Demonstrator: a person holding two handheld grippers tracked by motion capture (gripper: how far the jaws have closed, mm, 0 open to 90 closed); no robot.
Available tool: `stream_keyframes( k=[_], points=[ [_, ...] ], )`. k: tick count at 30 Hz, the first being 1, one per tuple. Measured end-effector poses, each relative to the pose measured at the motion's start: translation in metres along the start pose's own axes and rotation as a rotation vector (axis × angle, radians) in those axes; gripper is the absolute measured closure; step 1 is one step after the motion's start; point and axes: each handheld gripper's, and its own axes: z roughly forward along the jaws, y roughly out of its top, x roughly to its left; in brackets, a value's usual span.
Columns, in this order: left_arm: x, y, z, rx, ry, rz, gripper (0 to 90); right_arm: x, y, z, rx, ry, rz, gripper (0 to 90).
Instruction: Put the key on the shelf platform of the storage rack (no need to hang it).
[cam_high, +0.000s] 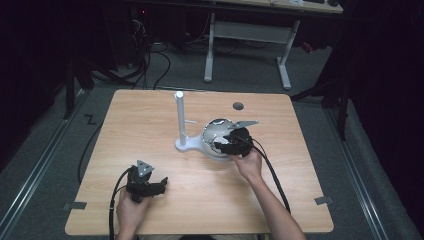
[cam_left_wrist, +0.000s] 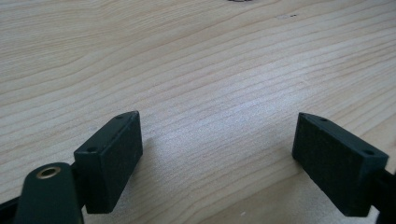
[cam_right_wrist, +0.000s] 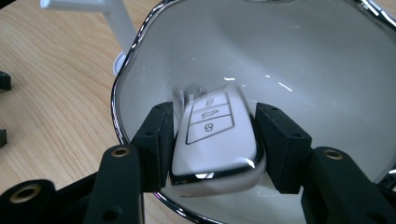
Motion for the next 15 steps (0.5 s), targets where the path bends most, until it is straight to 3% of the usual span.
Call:
stream_keyframes(
  k=[6,15],
  points=[
    [0.0,0.0,0.0,0.0,0.0,0.001,16.3,-0.0021,-0.0006,-0.001,0.001,-0.019,-0.002,50.3],
    [0.0,0.0,0.0,0.0,0.0,0.001,16.3,-0.0035,-0.0023,-0.0077,-0.014,-0.019,0.003,43.7]
  ],
)
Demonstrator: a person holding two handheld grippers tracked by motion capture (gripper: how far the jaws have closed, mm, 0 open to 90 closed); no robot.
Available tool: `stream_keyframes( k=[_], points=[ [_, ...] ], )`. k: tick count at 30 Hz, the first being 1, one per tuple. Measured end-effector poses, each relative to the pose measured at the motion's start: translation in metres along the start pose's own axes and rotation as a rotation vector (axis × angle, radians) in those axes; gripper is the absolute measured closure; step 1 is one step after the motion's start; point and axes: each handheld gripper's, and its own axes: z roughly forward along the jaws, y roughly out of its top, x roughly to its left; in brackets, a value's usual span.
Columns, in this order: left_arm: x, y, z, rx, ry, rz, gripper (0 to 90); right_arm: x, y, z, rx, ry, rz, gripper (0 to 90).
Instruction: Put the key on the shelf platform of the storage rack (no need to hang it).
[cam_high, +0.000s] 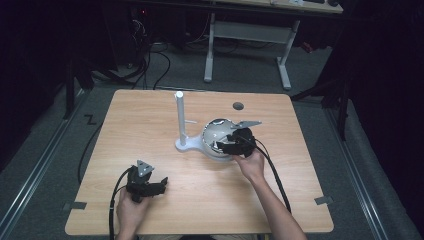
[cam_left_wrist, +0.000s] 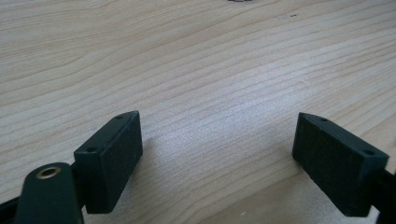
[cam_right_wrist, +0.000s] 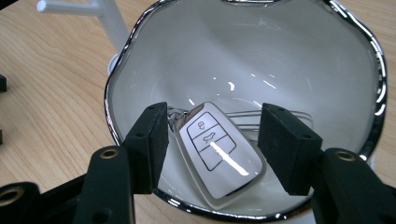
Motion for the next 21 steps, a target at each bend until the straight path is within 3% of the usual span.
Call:
stream_keyframes(
  k=[21],
  points=[
    [0.0,0.0,0.0,-0.001,0.001,0.0,16.3,-0.009,-0.002,-0.03,-0.088,-0.028,0.016,45.8]
  ],
)
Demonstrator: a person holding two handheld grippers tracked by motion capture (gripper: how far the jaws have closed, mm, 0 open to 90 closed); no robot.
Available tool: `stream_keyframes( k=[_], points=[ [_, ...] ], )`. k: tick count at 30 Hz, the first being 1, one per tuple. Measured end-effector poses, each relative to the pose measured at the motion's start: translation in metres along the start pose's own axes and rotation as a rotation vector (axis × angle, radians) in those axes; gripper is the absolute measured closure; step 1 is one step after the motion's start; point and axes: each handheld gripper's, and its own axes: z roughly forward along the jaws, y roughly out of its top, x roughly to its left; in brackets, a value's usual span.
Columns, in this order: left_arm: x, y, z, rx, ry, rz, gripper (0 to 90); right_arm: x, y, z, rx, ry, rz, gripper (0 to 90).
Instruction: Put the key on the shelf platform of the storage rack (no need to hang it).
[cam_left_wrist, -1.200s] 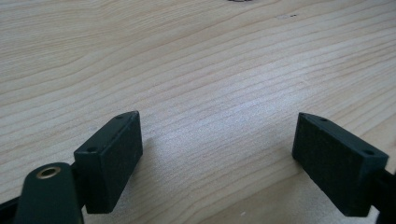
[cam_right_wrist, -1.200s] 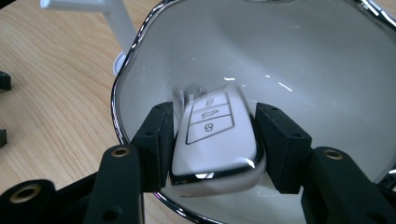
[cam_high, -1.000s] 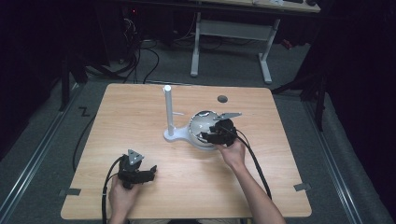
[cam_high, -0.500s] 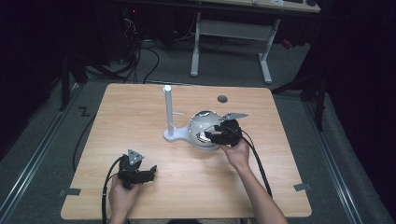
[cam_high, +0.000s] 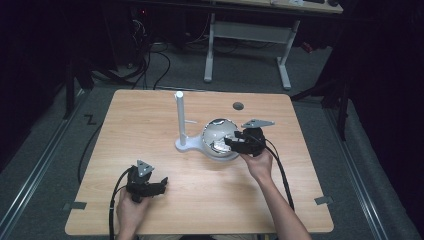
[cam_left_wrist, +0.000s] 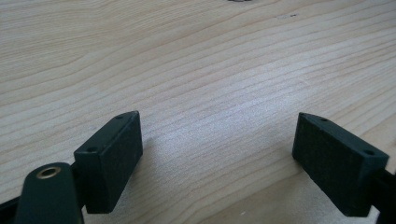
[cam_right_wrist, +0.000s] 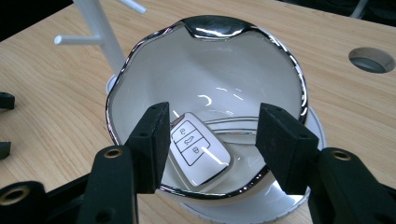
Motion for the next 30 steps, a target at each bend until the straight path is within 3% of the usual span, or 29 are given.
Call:
stream_keyframes(
  k=[9,17,30],
  points=[
    [0.0,0.0,0.0,0.0,0.0,0.001,16.2,-0.008,0.0,-0.012,-0.027,-0.013,0.013,47.6],
    [0.0,0.0,0.0,0.0,0.0,0.001,16.3,-0.012,-0.002,-0.02,-0.051,-0.055,-0.004,49.2],
    [0.0,0.0,0.0,0.001,-0.001,0.006,16.2,-0.025,-0.01,-0.035,-0.087,-0.079,0.022,51.0]
  ],
)
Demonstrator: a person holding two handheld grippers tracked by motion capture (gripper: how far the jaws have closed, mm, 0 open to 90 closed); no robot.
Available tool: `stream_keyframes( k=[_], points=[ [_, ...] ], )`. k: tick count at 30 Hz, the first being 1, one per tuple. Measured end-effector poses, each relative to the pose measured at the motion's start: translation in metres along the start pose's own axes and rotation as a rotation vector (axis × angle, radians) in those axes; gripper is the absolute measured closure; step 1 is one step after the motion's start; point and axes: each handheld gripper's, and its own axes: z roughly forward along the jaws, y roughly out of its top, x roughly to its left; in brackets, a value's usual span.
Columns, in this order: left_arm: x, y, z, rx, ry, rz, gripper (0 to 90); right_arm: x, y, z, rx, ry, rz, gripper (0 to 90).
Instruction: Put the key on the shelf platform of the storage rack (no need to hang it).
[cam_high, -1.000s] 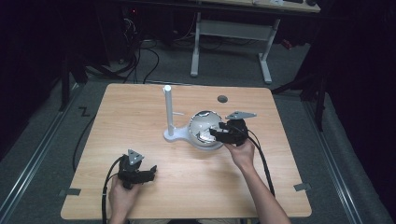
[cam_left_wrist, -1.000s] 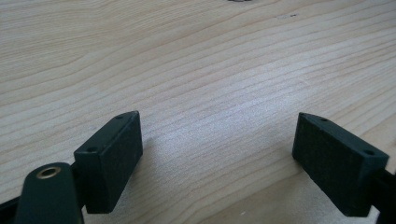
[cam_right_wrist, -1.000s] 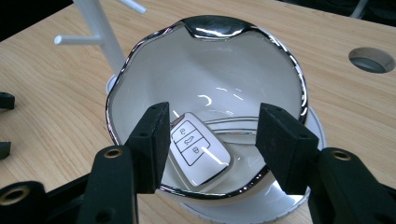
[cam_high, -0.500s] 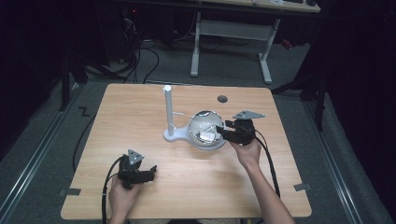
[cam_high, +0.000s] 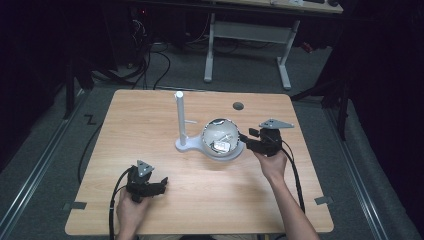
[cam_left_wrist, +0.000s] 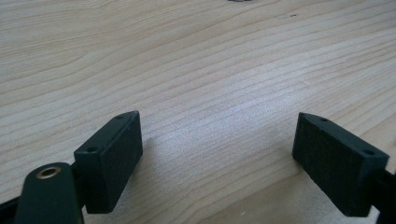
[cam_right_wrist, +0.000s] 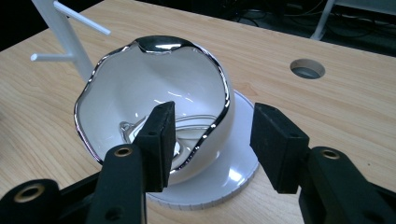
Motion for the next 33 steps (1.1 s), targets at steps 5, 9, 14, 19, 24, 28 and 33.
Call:
stream_keyframes(
  k=[5,9,14,19,24,28,33],
  points=[
    [0.0,0.0,0.0,0.0,-0.001,0.001,16.3,-0.007,-0.005,-0.005,0.001,-0.012,0.019,51.6],
    [0.001,0.0,0.0,0.001,-0.005,0.012,16.2,-0.009,-0.005,-0.01,-0.001,-0.021,0.019,51.5],
    [0.001,0.0,0.0,0.002,-0.005,0.011,16.3,-0.012,-0.005,-0.015,-0.012,-0.03,0.018,51.5],
    [0.001,0.0,0.0,0.001,-0.004,0.009,16.2,-0.011,-0.004,-0.021,-0.022,-0.032,0.009,51.3],
    [0.001,0.0,0.0,0.001,-0.005,0.01,16.3,-0.013,-0.005,-0.027,-0.024,-0.035,0.01,50.9],
    [0.001,0.0,0.0,0.002,-0.005,0.01,16.3,-0.015,-0.005,-0.035,-0.028,-0.043,0.01,50.4],
    [0.001,0.0,0.0,0.002,-0.005,0.011,16.2,-0.019,-0.006,-0.044,-0.026,-0.044,0.009,49.9]
  ],
)
